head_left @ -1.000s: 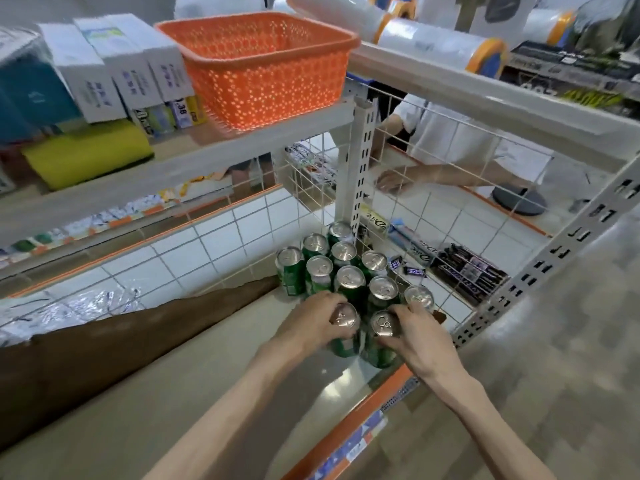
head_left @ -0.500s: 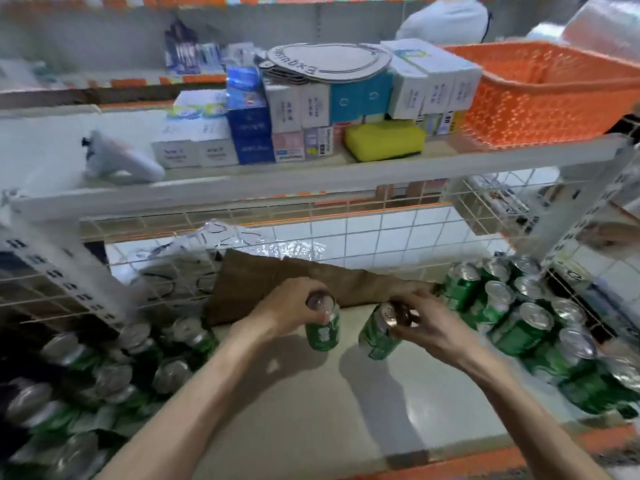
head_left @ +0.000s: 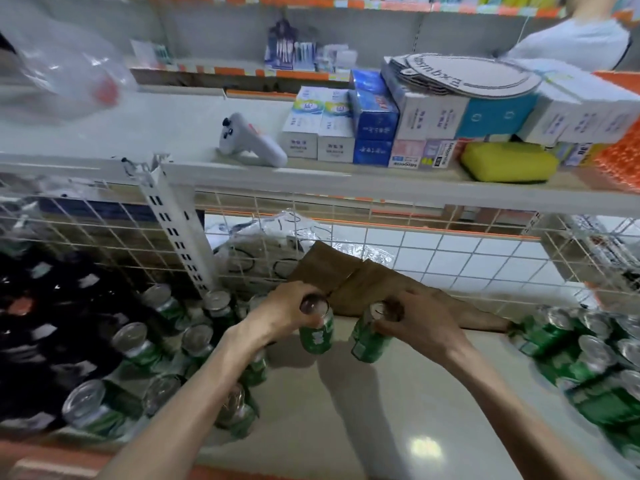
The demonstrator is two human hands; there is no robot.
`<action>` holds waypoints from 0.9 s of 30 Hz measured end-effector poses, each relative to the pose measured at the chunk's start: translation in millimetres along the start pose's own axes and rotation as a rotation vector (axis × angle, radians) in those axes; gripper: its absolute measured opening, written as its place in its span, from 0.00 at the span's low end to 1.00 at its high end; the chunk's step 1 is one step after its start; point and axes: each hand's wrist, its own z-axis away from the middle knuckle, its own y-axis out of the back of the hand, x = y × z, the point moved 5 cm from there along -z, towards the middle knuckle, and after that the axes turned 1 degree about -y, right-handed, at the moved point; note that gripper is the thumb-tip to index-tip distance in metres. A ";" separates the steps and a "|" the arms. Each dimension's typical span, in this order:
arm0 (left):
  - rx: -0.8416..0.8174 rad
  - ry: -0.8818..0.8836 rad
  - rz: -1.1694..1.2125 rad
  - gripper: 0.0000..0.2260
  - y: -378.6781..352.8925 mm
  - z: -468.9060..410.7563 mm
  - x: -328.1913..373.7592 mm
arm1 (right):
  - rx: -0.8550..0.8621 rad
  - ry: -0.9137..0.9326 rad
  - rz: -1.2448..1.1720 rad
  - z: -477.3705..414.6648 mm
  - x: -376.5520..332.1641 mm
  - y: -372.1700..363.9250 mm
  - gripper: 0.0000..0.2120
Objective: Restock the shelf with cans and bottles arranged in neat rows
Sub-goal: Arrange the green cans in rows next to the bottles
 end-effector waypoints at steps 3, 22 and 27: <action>0.006 0.004 0.005 0.19 -0.4 -0.4 -1.1 | 0.047 -0.045 0.026 -5.8 -6.1 -3.4 0.28; -0.088 -0.047 -0.022 0.24 -12.1 -24.9 -27.2 | 0.105 -0.238 0.027 -18.8 -19.5 -33.1 0.26; -0.103 -0.088 -0.015 0.22 -18.4 -31.7 -32.4 | 0.081 -0.251 0.032 -24.3 -18.1 -43.7 0.24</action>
